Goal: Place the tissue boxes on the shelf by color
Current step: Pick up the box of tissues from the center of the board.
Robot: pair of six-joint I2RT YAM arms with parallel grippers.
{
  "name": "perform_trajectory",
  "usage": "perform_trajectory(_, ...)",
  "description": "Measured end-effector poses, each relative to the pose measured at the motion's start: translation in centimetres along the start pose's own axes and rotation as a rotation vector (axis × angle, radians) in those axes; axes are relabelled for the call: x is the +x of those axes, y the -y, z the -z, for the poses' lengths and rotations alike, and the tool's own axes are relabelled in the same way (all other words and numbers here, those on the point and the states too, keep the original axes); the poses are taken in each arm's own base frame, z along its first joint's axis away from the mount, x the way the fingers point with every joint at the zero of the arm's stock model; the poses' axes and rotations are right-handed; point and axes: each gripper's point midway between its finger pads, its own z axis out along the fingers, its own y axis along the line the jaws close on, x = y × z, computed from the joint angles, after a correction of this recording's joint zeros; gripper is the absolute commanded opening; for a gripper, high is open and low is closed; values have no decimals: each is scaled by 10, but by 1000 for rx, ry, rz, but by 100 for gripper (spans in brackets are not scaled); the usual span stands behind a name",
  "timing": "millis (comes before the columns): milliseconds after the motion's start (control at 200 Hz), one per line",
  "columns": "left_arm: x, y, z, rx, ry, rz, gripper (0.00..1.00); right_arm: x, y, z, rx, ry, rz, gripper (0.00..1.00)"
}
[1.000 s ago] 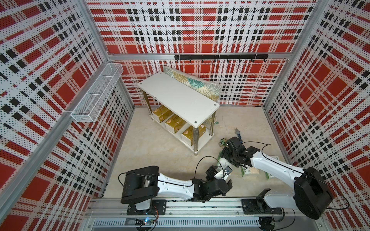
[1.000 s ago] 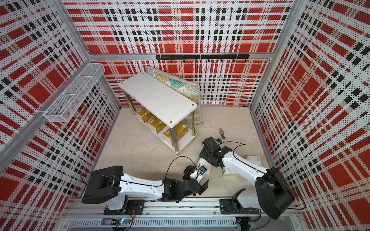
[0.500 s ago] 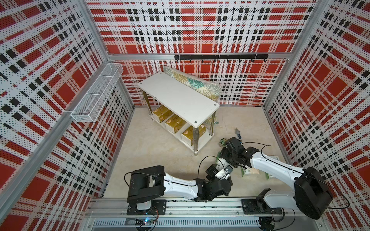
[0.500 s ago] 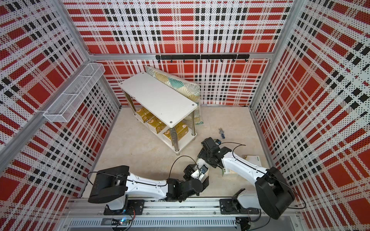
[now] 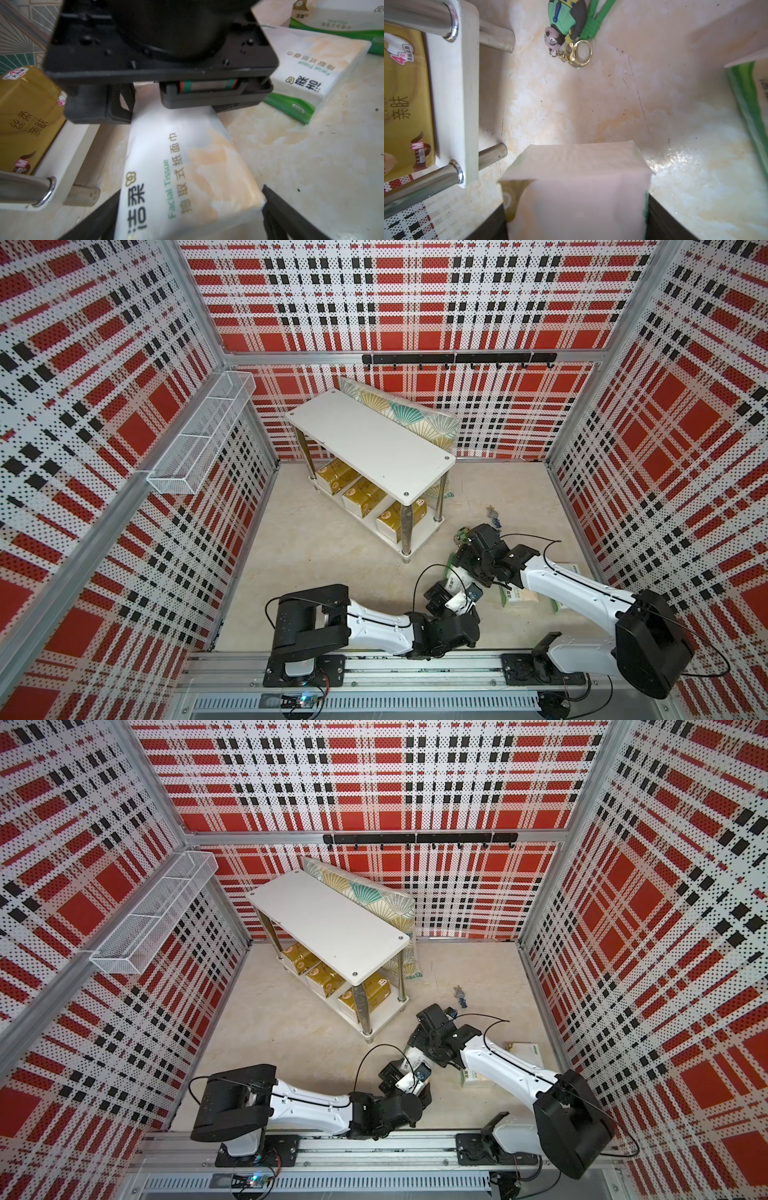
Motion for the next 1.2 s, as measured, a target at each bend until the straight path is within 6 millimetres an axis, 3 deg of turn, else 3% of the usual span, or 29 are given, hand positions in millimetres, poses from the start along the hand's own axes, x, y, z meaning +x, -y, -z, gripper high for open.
perform_trajectory(827, 8, -8, 6, -78, 47, -108, 100, 8, -13, 4, -60, -37, 16, 79)
perform_trajectory(1202, 9, -10, -3, -85, 44, -94, 100, 12, -10, 0, -63, -41, 17, 79)
